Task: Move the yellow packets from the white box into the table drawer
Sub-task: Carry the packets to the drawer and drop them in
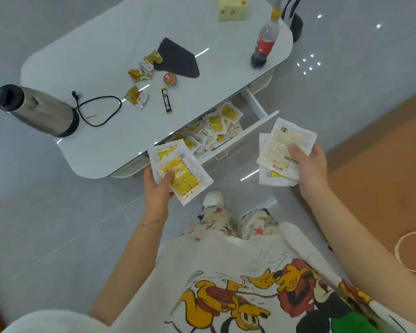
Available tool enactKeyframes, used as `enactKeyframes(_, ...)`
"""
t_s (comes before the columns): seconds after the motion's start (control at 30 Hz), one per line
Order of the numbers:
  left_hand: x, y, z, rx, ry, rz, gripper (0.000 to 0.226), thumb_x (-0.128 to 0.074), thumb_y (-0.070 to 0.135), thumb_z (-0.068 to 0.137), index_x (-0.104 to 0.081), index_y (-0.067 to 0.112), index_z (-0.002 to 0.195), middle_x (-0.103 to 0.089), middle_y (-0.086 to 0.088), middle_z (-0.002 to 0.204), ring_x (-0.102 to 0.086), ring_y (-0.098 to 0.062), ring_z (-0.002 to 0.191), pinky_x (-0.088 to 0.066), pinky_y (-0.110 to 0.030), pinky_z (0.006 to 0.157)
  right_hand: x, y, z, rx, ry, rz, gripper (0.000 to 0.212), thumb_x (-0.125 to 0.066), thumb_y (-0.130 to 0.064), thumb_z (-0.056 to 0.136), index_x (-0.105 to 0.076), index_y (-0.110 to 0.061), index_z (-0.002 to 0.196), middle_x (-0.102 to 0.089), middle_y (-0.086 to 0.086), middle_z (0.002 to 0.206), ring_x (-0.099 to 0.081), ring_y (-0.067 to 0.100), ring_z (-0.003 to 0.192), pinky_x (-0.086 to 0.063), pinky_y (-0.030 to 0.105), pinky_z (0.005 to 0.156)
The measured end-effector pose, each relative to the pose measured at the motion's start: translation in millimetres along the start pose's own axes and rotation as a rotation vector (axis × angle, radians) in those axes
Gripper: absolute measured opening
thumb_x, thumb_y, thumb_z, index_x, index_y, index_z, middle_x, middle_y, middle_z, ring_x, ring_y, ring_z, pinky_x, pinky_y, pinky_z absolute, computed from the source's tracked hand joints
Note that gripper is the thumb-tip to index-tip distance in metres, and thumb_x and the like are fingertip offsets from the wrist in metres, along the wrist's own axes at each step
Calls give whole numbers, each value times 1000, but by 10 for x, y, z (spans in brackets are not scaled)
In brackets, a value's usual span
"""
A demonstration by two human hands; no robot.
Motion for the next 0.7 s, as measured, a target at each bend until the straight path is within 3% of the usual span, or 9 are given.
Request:
enactKeyframes(0.13,-41,-224,442,89,37,-57,33,-58,14,95,-44,29,121,-62,5,115,-67,-18,99,-57,-38,75,-348,27,563,-25,-50,-38,33,-62,-9,91,-51,-7,122,-68,1,100,-70,3,71,-54,20,55)
enactKeyframes(0.27,-158,-659,1082,170,102,-80,42,-59,13,94,-42,21,132,-61,-4,123,-67,-22,101,-58,-38,72,-827,332,1364,-53,-84,-111,38,-64,-12,90,-54,-9,126,-68,4,110,-70,10,85,-59,28,65)
enactKeyframes(0.4,-378,-1294,1946,234,143,-64,34,-58,13,95,-42,22,124,-62,-1,117,-67,-22,99,-57,-33,66,-1346,897,2424,-78,-69,-69,34,-59,-7,92,-56,-8,126,-69,2,106,-70,10,87,-56,27,65)
enactKeyframes(0.53,-570,-1811,2773,216,187,-39,39,-59,14,94,-41,22,128,-62,-3,121,-66,-27,105,-57,-45,80,-1675,1490,3413,-99,-92,-104,42,-60,-8,92,-52,-10,132,-65,7,120,-67,20,101,-60,35,73)
enactKeyframes(0.63,-647,-2008,3230,183,230,-30,38,-58,15,95,-41,20,129,-62,-4,121,-66,-25,102,-59,-35,70,-1860,1852,3983,-148,-127,-139,40,-60,-11,92,-53,-13,132,-65,6,122,-65,23,105,-60,35,68)
enactKeyframes(0.7,-683,-2059,3458,138,248,-13,37,-58,14,95,-42,18,128,-63,-4,121,-67,-23,102,-59,-28,67,-1987,2048,4277,-177,-157,-155,41,-62,-14,91,-53,-16,131,-65,5,122,-65,24,106,-59,40,73)
Point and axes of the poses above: each hand's wrist, its own z-axis towards the middle knuckle, its own x-axis out of the back of the hand, y = z × x, the point moved 9 cm from there along z, towards the middle knuckle
